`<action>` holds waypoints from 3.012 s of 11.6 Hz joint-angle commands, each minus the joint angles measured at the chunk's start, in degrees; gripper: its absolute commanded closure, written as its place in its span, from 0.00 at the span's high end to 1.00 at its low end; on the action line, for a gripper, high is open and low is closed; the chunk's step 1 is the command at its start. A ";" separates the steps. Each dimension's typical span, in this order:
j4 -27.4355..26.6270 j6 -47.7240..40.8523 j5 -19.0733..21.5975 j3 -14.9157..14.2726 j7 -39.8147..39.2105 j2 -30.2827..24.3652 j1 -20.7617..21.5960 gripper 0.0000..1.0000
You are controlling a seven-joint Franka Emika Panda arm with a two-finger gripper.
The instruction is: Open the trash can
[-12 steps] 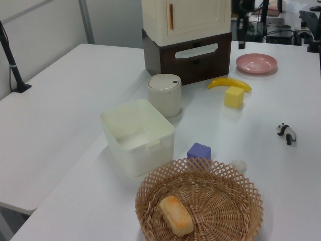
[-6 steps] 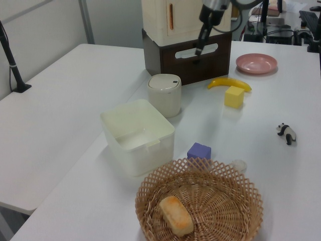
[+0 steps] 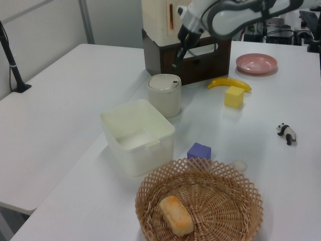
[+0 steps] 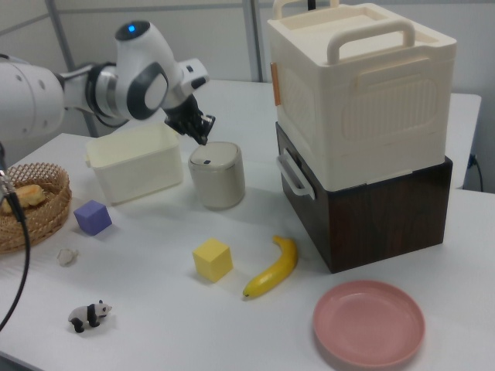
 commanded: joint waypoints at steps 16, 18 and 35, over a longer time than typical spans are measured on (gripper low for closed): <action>-1.31 3.86 -0.64 -4.23 0.60 5.62 3.92 0.11; -1.31 3.77 -0.29 -4.50 0.87 1.95 3.84 0.11; -9.30 -42.99 -3.36 -4.50 0.08 -25.50 0.49 1.00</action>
